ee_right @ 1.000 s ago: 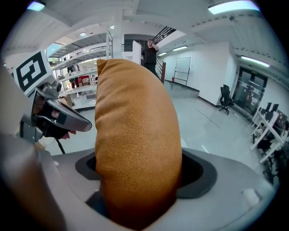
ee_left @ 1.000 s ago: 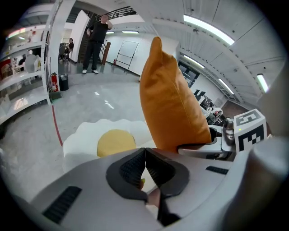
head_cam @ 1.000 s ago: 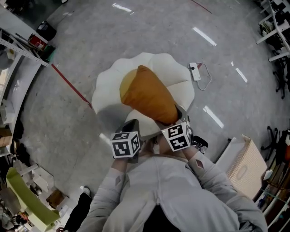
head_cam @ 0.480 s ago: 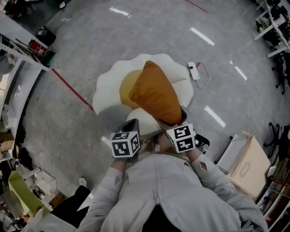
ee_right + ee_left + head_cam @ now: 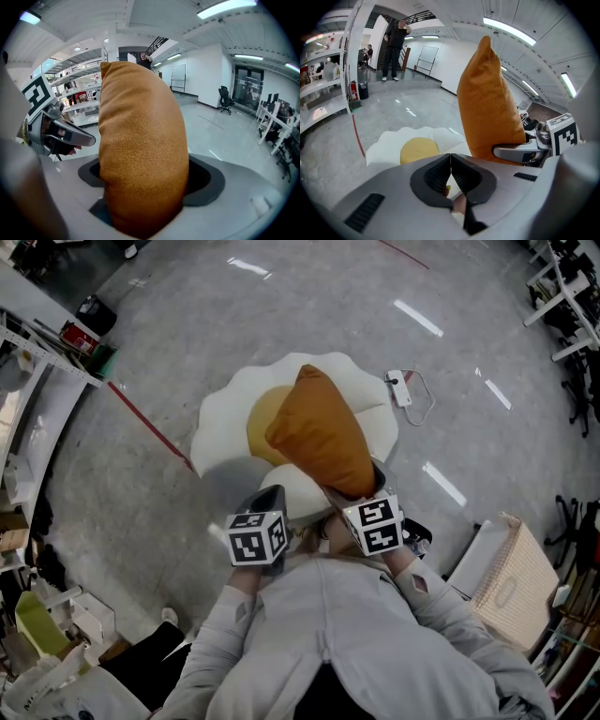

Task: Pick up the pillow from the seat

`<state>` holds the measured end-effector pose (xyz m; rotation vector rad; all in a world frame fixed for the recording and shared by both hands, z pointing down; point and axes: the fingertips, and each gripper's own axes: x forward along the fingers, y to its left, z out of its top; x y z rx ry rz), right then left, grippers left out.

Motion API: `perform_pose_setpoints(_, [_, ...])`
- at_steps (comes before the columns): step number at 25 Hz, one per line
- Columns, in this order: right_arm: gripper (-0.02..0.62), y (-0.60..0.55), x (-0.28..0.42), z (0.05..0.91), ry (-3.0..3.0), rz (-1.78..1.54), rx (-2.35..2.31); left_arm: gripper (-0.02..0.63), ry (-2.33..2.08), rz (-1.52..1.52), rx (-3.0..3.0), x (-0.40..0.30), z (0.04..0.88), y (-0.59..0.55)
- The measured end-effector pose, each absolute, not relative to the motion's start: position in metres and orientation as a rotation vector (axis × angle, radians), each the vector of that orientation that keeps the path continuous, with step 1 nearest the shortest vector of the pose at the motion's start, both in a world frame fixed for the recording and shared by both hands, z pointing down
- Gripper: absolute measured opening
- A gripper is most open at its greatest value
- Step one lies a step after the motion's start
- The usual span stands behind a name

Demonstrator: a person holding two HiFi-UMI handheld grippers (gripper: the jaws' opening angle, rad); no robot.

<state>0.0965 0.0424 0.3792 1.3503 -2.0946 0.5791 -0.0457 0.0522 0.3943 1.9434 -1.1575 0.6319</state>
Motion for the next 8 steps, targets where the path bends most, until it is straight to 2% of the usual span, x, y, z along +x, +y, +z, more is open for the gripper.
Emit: perform_pose_setpoints(8, [0.423, 0.0375, 0.0977, 0.3750, -2.104, 0.569, 1.338, 0.006, -1.165, 0.630, 1.942, -0.0431, 0.3933, 0.0518])
